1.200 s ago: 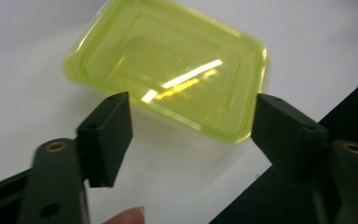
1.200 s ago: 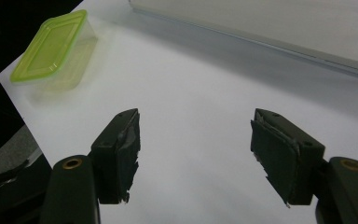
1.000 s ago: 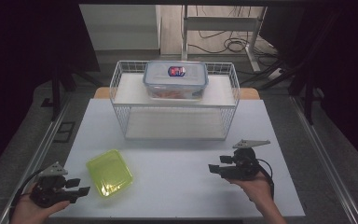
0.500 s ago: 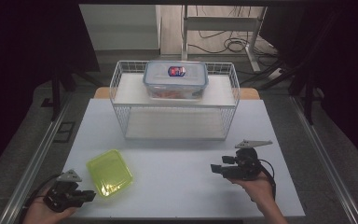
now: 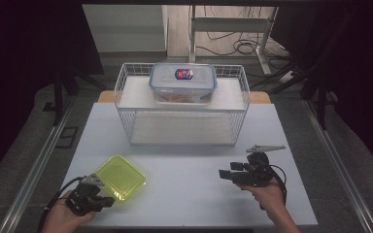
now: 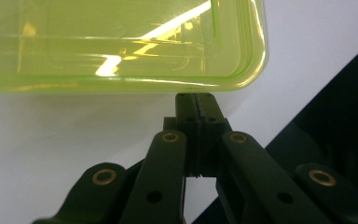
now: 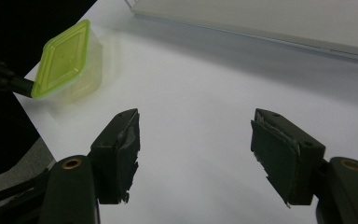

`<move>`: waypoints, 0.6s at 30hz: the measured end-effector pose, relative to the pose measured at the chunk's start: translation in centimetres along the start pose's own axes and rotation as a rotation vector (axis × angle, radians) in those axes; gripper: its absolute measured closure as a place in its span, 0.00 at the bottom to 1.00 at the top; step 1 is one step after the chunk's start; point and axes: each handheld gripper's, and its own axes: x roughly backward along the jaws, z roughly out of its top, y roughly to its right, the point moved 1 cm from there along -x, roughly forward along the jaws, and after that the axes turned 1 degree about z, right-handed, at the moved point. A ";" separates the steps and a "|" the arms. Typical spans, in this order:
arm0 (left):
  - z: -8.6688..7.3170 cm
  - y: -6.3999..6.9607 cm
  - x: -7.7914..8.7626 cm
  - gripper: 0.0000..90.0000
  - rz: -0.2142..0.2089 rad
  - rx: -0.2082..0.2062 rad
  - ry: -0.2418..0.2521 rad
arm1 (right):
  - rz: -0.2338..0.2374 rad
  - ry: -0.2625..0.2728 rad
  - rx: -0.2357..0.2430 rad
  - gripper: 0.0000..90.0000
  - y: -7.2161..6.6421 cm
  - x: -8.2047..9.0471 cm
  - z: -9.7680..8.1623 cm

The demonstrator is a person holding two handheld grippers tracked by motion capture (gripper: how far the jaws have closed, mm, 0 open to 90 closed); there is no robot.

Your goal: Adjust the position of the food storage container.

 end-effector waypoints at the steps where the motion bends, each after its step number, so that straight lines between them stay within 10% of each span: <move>1: 0.2 0.2 -0.3 1.00 -0.001 0.006 0.004 | -0.002 0.000 0.001 0.36 0.0 0.0 0.0; 18: 1.6 1.5 -0.7 1.00 -0.054 0.044 0.061 | -0.016 -0.001 -0.006 0.36 0.5 0.3 -0.1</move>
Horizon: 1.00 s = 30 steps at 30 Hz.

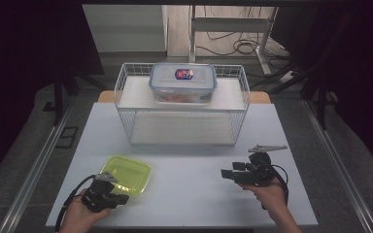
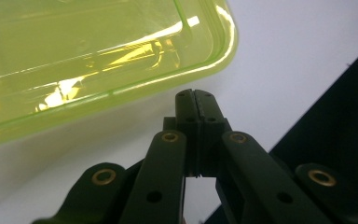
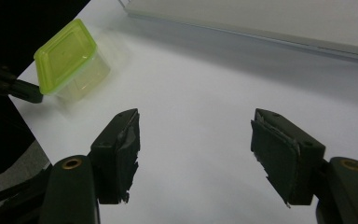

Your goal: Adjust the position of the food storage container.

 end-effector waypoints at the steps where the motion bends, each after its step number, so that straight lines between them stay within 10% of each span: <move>1: -0.1 -0.1 0.5 1.00 0.002 0.011 0.015 | 0.000 0.001 0.000 0.36 0.0 0.0 0.0; 9: 0.3 -5.4 6.3 1.00 0.100 0.127 0.127 | -0.003 0.003 -0.001 0.36 -0.1 0.1 0.1; 16: 0.4 -9.8 5.6 1.00 0.189 0.203 0.071 | -0.003 -0.007 0.002 0.36 -0.1 -0.1 0.1; 30: 1.0 -10.2 2.7 1.00 0.184 0.185 -0.025 | -0.010 -0.006 -0.004 0.36 0.3 0.0 -0.1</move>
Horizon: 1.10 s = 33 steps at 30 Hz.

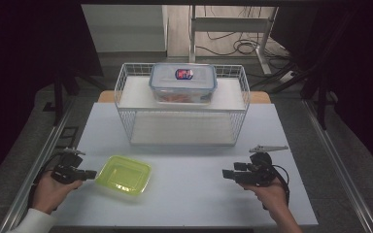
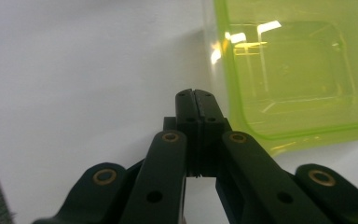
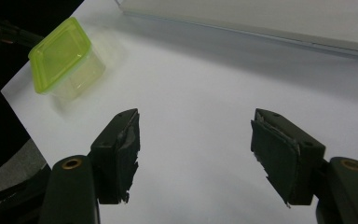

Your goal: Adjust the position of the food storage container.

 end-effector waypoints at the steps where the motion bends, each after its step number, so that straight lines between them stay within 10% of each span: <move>1: 0.0 0.1 -0.1 1.00 0.001 -0.003 -0.001 | 0.000 0.000 0.001 0.36 0.0 0.0 0.0; 33: 2.1 7.3 -3.4 1.00 -0.153 -0.091 -0.003 | -0.004 -0.004 0.004 0.36 0.0 0.0 0.0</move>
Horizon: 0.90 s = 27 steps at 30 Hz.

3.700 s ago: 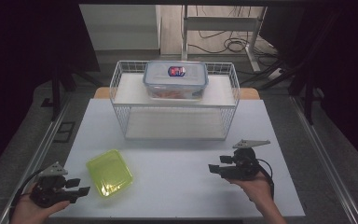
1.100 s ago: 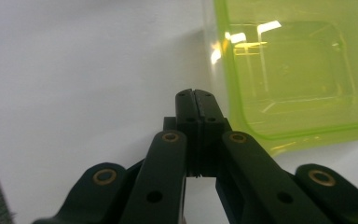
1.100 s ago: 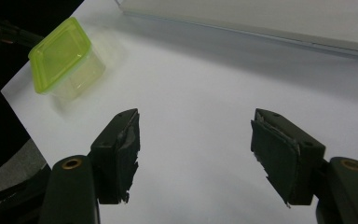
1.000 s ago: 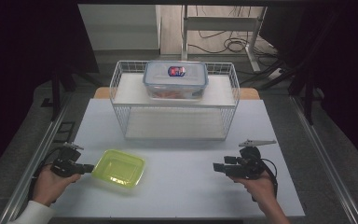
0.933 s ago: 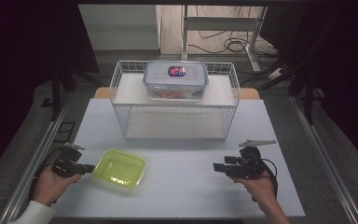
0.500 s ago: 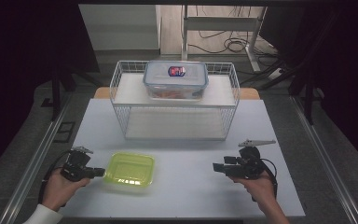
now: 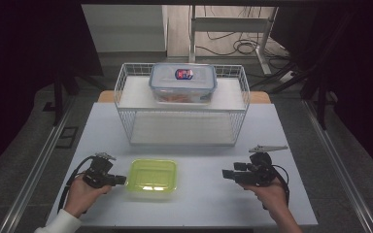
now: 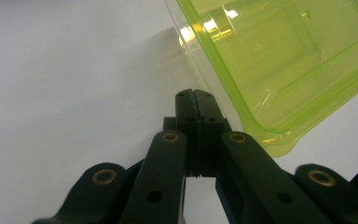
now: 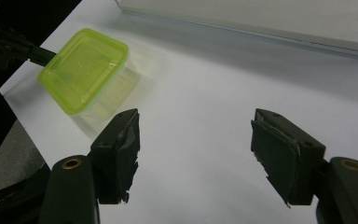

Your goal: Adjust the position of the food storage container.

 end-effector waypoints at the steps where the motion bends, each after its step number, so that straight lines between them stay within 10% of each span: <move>1: 0.1 0.2 -0.2 1.00 -0.005 -0.002 0.000 | 0.000 0.000 -0.001 0.36 0.0 0.0 0.0; 27: 2.6 3.6 -3.7 1.00 -0.057 -0.025 -0.004 | -0.004 -0.010 -0.004 0.36 0.1 -0.1 -0.2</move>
